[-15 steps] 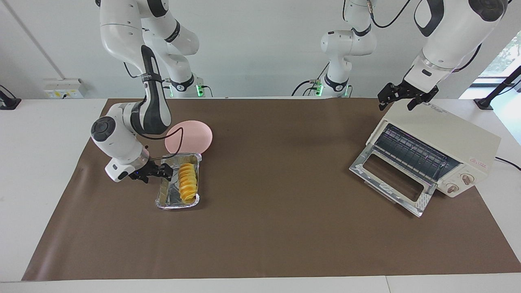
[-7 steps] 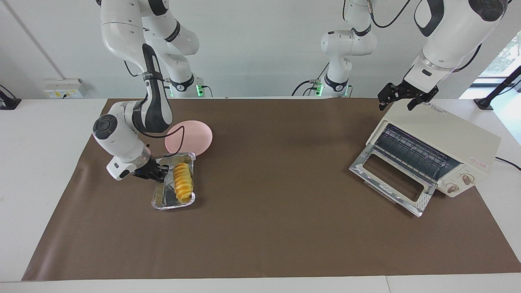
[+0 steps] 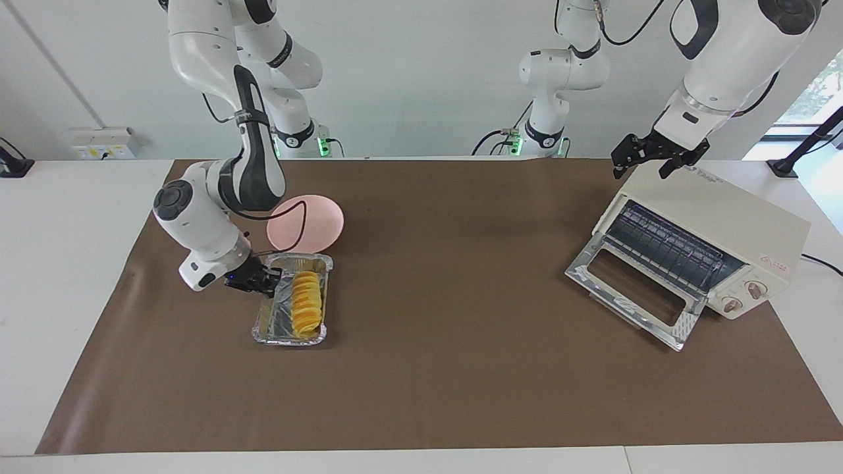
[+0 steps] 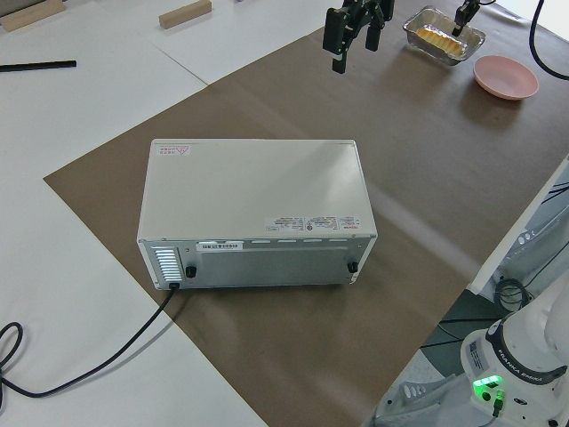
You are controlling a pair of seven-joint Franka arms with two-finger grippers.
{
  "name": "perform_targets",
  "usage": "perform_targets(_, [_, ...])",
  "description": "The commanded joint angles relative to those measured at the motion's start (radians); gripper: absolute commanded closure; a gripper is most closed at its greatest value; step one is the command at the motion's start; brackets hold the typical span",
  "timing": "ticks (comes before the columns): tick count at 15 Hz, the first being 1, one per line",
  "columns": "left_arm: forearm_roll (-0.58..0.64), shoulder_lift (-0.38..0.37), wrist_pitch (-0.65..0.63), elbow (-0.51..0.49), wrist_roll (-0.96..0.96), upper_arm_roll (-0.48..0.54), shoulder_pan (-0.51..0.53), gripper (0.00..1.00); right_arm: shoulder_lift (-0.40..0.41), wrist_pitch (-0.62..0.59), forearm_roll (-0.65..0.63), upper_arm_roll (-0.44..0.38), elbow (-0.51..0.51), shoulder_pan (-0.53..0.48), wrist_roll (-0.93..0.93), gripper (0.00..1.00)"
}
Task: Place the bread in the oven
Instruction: 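Grasp the foil tray with the right gripper and slide it toward the left arm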
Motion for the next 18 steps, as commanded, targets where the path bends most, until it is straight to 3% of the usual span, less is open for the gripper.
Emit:
perform_targets(1, [-0.013,-0.016,0.010,-0.012,-0.008,-0.007,0.011,0.00,0.016,0.003,0.016,0.003,0.060,0.092,0.075,1.00])
perform_targets(5, [-0.011,-0.016,0.010,-0.012,-0.007,-0.007,0.011,0.00,0.030,0.008,0.019,0.004,0.098,0.227,0.308,1.00])
perform_targets(8, [-0.013,-0.016,0.010,-0.012,-0.008,-0.007,0.011,0.00,0.073,-0.002,0.117,0.003,0.164,0.305,0.346,1.00])
perform_targets(11, [-0.013,-0.016,0.010,-0.012,-0.008,-0.007,0.011,0.00,0.127,0.012,0.134,0.003,0.210,0.376,0.444,1.00])
perform_targets(18, [-0.013,-0.016,0.010,-0.012,-0.008,-0.007,0.011,0.00,0.177,0.136,0.131,0.003,0.200,0.443,0.538,1.00])
